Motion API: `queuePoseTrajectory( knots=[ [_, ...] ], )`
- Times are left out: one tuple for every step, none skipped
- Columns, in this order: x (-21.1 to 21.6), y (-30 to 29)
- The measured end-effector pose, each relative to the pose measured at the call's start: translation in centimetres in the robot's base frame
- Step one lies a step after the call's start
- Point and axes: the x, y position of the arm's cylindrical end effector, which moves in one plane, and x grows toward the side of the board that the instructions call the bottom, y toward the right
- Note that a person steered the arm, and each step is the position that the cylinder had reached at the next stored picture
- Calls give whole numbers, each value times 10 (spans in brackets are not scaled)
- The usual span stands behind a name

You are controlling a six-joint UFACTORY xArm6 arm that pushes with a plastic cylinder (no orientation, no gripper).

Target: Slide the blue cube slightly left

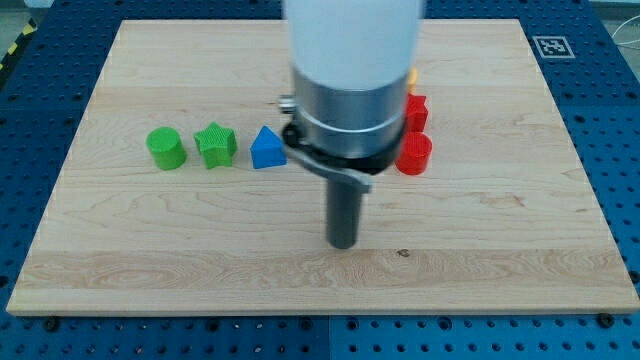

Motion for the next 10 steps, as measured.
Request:
queuePoseTrajectory(
  knots=[
    [-13, 21],
    [-37, 22],
    [-60, 22],
    [-70, 24],
    [-74, 30],
    [-88, 31],
    [-100, 31],
    [-110, 31],
    [-113, 31],
    [-113, 31]
  ],
)
